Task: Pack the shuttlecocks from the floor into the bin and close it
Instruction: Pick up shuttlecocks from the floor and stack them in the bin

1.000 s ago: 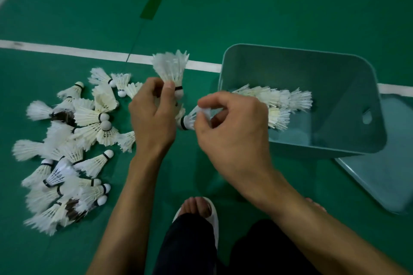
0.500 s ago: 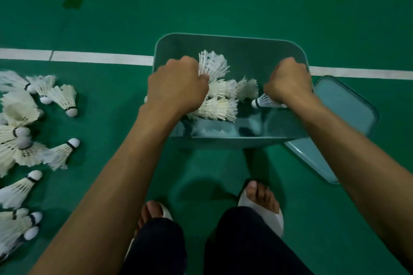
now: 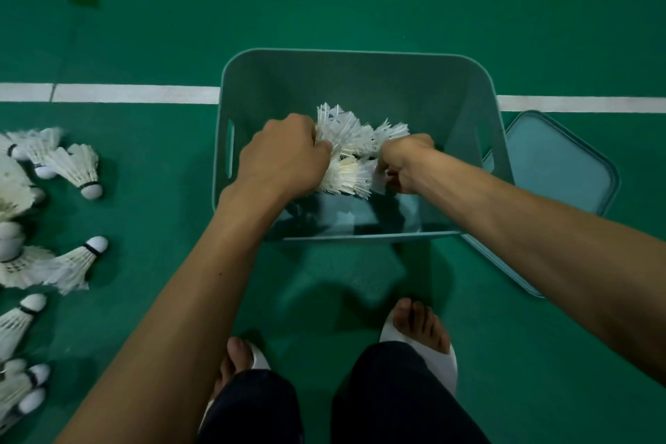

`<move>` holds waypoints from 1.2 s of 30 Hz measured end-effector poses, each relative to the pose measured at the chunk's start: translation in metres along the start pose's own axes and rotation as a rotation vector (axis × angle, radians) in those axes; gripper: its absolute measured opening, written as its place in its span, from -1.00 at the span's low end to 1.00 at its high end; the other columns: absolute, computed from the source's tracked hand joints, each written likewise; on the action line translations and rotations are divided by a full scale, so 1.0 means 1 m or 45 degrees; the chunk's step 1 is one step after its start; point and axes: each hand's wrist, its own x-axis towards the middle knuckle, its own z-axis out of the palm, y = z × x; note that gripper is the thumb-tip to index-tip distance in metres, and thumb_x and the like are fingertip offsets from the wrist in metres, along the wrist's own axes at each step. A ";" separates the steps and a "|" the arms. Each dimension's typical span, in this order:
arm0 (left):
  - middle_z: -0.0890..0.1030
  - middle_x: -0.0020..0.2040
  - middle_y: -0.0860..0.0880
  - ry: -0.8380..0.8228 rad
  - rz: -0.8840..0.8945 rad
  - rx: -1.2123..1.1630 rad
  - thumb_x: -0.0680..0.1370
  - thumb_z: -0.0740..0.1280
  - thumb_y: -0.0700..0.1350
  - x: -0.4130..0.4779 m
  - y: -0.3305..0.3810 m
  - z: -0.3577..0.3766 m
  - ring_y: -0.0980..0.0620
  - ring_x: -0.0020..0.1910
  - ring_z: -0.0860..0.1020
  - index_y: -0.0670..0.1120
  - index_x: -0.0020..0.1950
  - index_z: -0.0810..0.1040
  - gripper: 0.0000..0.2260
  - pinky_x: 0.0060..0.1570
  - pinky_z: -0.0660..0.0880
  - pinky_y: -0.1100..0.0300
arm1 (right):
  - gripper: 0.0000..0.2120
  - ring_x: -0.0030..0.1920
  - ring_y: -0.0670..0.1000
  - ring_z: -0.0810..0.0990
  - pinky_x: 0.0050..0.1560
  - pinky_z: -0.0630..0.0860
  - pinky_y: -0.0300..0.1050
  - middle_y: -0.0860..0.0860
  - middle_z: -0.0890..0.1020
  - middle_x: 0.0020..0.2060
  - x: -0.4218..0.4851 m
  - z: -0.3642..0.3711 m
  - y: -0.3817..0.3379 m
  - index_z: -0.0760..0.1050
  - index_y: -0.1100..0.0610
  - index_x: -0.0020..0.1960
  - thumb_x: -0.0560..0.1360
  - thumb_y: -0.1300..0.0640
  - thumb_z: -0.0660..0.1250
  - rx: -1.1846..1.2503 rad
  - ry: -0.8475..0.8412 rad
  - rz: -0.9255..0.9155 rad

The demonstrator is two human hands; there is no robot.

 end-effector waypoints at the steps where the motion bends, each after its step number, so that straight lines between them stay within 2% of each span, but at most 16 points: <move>1: 0.65 -0.09 -0.10 -0.022 0.011 0.022 0.59 0.27 0.04 0.001 0.001 0.002 -0.21 -0.09 0.59 -0.06 -0.07 0.56 -0.80 -0.05 0.57 -0.04 | -0.78 -0.42 0.02 0.52 -0.52 0.52 -0.19 0.10 0.57 -0.30 0.000 0.001 -0.002 0.56 0.32 0.06 0.45 0.48 0.39 -0.002 0.000 -0.003; 3: 0.63 -0.07 -0.10 -0.071 0.029 0.074 0.59 0.29 0.04 0.003 0.005 0.007 -0.21 -0.08 0.59 -0.06 -0.05 0.56 -0.82 -0.06 0.55 -0.02 | -0.80 -0.40 0.04 0.52 -0.34 0.62 -0.12 0.09 0.57 -0.41 0.000 -0.002 -0.004 0.60 0.32 0.03 0.42 0.47 0.41 -0.048 -0.025 -0.003; 5: 0.62 -0.08 -0.08 -0.114 0.042 0.114 0.59 0.31 0.04 0.006 0.009 0.010 -0.18 -0.08 0.59 -0.04 -0.05 0.56 -0.83 -0.08 0.52 0.02 | -0.89 -0.46 0.01 0.46 -0.28 0.56 -0.10 0.07 0.51 -0.57 -0.002 -0.012 -0.008 0.60 0.28 -0.09 0.44 0.44 0.42 -0.116 -0.092 -0.019; 9: 0.61 -0.07 -0.05 -0.155 0.077 0.160 0.58 0.34 0.04 0.012 0.014 0.012 -0.16 -0.07 0.57 -0.01 0.00 0.59 -0.86 -0.12 0.43 0.07 | -0.84 -0.21 0.09 0.65 -0.22 0.65 -0.08 0.09 0.61 -0.21 -0.006 -0.039 -0.010 0.47 0.18 -0.16 0.44 0.25 0.47 -0.323 -0.096 -0.306; 11: 0.60 -0.06 -0.05 -0.166 0.087 0.174 0.58 0.34 0.02 0.013 0.018 0.014 -0.15 -0.07 0.56 0.00 0.03 0.60 -0.87 -0.12 0.42 0.07 | -0.87 -0.21 0.07 0.68 -0.16 0.69 0.00 0.07 0.64 -0.24 -0.014 -0.048 -0.010 0.59 0.22 -0.10 0.36 0.22 0.41 -0.420 -0.052 -0.514; 12: 0.60 -0.06 -0.04 -0.173 0.090 0.172 0.58 0.34 0.01 0.014 0.020 0.015 -0.15 -0.07 0.56 0.01 0.03 0.60 -0.88 -0.12 0.43 0.07 | -0.83 -0.25 0.00 0.65 -0.17 0.67 -0.02 0.02 0.66 -0.28 -0.018 -0.050 -0.010 0.66 0.22 -0.09 0.33 0.21 0.40 -0.438 -0.042 -0.609; 15: 0.68 -0.07 -0.03 -0.218 0.100 0.073 0.55 0.34 0.01 0.017 0.023 0.020 -0.13 -0.04 0.62 0.03 -0.03 0.60 -0.91 -0.03 0.58 0.00 | -0.93 -0.41 -0.25 0.55 -0.29 0.47 -0.27 -0.16 0.63 -0.47 -0.034 -0.049 -0.014 0.69 0.11 -0.25 0.38 0.23 0.46 -0.439 -0.150 -0.788; 17: 0.70 -0.04 -0.06 -0.247 0.110 -0.014 0.53 0.37 -0.02 0.015 0.023 0.022 -0.12 -0.04 0.63 0.01 -0.06 0.62 -0.92 0.02 0.60 -0.02 | -0.88 -0.51 -0.29 0.51 -0.40 0.41 -0.35 -0.20 0.59 -0.55 -0.041 -0.045 -0.017 0.69 0.10 -0.28 0.42 0.22 0.48 -0.506 -0.183 -0.824; 18: 0.70 -0.04 -0.06 -0.251 0.108 -0.055 0.54 0.38 -0.03 0.014 0.022 0.023 -0.10 -0.05 0.63 0.00 -0.06 0.64 -0.92 0.01 0.59 0.02 | -0.90 -0.48 -0.29 0.53 -0.42 0.43 -0.37 -0.18 0.62 -0.51 -0.043 -0.043 -0.018 0.70 0.10 -0.26 0.43 0.22 0.48 -0.566 -0.145 -0.840; 20: 0.70 -0.10 -0.04 -0.242 0.081 -0.137 0.56 0.39 -0.02 0.009 0.017 0.023 -0.06 -0.08 0.63 -0.03 -0.09 0.67 -0.88 -0.04 0.56 0.07 | -0.92 -0.24 -0.12 0.66 -0.23 0.56 -0.31 -0.04 0.72 -0.26 -0.045 -0.041 -0.020 0.73 0.12 -0.14 0.43 0.21 0.45 -0.703 0.021 -0.861; 22: 0.71 -0.15 -0.10 -0.230 0.036 -0.159 0.56 0.37 -0.01 0.006 0.009 0.023 -0.09 -0.08 0.65 -0.11 -0.10 0.68 -0.80 -0.01 0.58 0.01 | -0.79 -0.04 0.16 0.68 0.02 0.62 -0.08 0.14 0.71 -0.05 -0.052 -0.044 -0.022 0.69 0.16 0.02 0.40 0.19 0.41 -0.837 0.263 -0.845; 25: 0.68 -0.08 -0.16 -0.273 -0.061 -0.035 0.55 0.31 -0.04 0.008 -0.002 0.019 -0.15 -0.05 0.64 -0.19 -0.01 0.65 -0.76 -0.04 0.57 -0.05 | -0.72 0.07 0.28 0.60 -0.03 0.46 0.00 0.26 0.61 0.05 -0.056 -0.054 -0.020 0.57 0.22 0.13 0.43 0.21 0.41 -1.048 0.510 -0.835; 27: 0.65 0.06 -0.16 -0.381 -0.120 0.086 0.56 0.27 -0.06 0.010 -0.003 0.016 -0.16 -0.06 0.58 -0.18 0.04 0.60 -0.78 -0.12 0.49 0.01 | -0.71 0.15 0.33 0.60 0.02 0.51 0.06 0.27 0.61 0.13 -0.052 -0.052 -0.016 0.54 0.24 0.17 0.46 0.24 0.40 -1.135 0.506 -0.771; 31: 0.49 0.37 -0.26 -0.510 -0.189 0.158 0.61 0.20 -0.10 0.011 -0.001 0.019 -0.15 0.03 0.47 -0.24 0.30 0.50 -0.67 -0.02 0.38 0.04 | -0.83 0.16 0.31 0.62 0.06 0.57 0.07 0.25 0.63 0.07 -0.035 -0.038 -0.008 0.55 0.24 0.08 0.49 0.32 0.36 -1.089 0.407 -0.647; 34: 0.52 0.33 -0.27 -0.565 -0.190 0.158 0.60 0.19 -0.12 0.013 -0.002 0.025 -0.16 0.01 0.48 -0.28 0.32 0.48 -0.64 -0.04 0.39 0.06 | -0.96 0.04 0.25 0.64 0.03 0.58 -0.01 0.19 0.62 0.00 -0.017 -0.031 -0.006 0.48 0.21 -0.07 0.53 0.28 0.34 -0.854 0.301 -0.470; 36: 0.54 0.29 -0.26 -0.606 -0.184 0.164 0.59 0.19 -0.12 0.014 -0.004 0.026 -0.16 0.01 0.49 -0.27 0.31 0.50 -0.65 -0.03 0.39 0.06 | -0.87 -0.15 0.21 0.65 -0.18 0.66 -0.03 0.16 0.61 -0.16 -0.003 -0.027 -0.002 0.47 0.23 -0.17 0.56 0.28 0.35 -0.655 0.209 -0.299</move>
